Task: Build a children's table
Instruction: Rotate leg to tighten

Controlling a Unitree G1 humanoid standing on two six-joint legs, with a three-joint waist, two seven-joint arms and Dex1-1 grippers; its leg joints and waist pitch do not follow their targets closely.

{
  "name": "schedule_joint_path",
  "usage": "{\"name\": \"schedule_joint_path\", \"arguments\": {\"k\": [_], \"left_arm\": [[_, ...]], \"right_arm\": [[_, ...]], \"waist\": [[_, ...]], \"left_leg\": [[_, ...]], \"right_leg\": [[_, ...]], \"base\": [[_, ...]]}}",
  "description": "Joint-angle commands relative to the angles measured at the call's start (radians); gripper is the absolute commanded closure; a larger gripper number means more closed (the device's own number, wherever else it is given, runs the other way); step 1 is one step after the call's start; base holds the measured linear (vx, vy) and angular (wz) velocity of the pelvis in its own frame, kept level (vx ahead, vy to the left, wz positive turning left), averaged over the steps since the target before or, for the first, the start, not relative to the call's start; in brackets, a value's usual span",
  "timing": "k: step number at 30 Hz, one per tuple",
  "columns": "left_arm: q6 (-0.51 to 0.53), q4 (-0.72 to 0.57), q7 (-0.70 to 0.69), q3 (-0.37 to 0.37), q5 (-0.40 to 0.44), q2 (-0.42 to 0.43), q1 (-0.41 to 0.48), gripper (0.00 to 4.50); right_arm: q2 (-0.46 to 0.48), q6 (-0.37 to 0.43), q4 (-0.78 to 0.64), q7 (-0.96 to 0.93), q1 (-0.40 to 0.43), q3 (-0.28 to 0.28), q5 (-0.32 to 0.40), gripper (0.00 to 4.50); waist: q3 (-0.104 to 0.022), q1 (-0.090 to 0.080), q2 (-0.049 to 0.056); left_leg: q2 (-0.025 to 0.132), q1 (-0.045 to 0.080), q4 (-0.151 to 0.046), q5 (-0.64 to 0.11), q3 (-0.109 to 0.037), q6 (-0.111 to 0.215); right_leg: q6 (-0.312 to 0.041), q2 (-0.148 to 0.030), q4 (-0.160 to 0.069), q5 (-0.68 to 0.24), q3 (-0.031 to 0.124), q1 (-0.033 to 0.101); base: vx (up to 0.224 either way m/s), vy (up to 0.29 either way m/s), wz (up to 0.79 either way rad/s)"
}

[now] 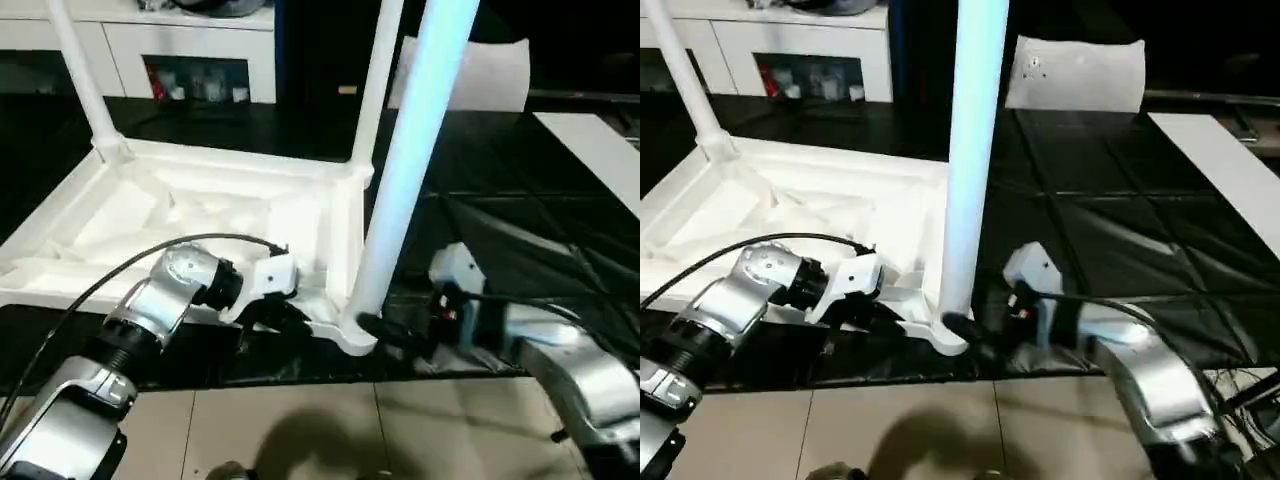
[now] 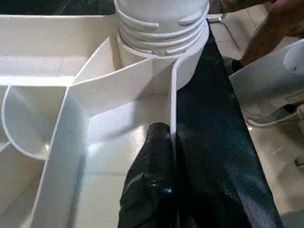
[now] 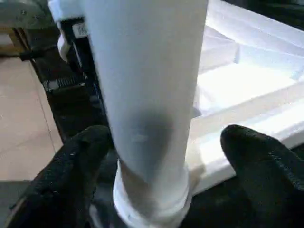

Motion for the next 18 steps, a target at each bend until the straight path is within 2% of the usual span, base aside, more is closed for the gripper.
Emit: {"name": "schedule_joint_path", "arguments": {"k": [1,6,10,11,18], "left_arm": [[-0.011,-0.014,-0.017,0.041,-0.056,-0.022,-0.008,4.5],[-0.011,0.0,-0.072,0.037,-0.057,-0.006,-0.022,4.5],[-0.011,0.003,-0.098,0.03,-0.055,0.002,-0.027,4.5],[-0.014,0.006,-0.109,0.028,-0.052,0.005,-0.03,4.5],[-0.014,0.012,-0.131,0.033,-0.044,0.004,-0.036,4.5]], "right_arm": [[0.0,-0.016,0.023,0.033,-0.017,0.005,0.017,0.53],[-0.003,-0.043,0.111,0.143,-0.067,0.031,0.028,1.03],[-0.01,-0.06,0.161,0.204,-0.095,0.044,0.026,1.23],[-0.012,-0.067,0.181,0.229,-0.108,0.052,0.022,1.44],[-0.006,-0.093,0.25,0.282,-0.154,0.071,0.008,2.01]], "waist": [[-0.065,0.0,0.002],[-0.064,-0.001,0.003],[-0.066,0.0,0.002],[-0.066,0.001,0.003],[-0.068,0.004,0.002]], "left_leg": [[0.024,0.031,-0.068,-0.297,-0.017,-0.022],[0.023,0.031,-0.067,-0.302,-0.016,-0.019],[0.024,0.03,-0.067,-0.285,-0.016,-0.014],[0.025,0.031,-0.066,-0.285,-0.015,-0.014],[0.024,0.031,-0.066,-0.276,-0.015,-0.013]], "right_leg": [[-0.2,-0.06,-0.076,-0.243,0.026,0.027],[-0.204,-0.062,-0.079,-0.267,0.026,0.027],[-0.214,-0.061,-0.075,-0.238,0.025,0.029],[-0.215,-0.061,-0.075,-0.239,0.025,0.028],[-0.225,-0.06,-0.073,-0.228,0.023,0.03]], "base": [[0.0,0.0,0.0],[0.0,0.0,0.0],[0.0,0.0,0.0],[0.0,0.0,0.0],[0.0,0.0,0.0]]}}
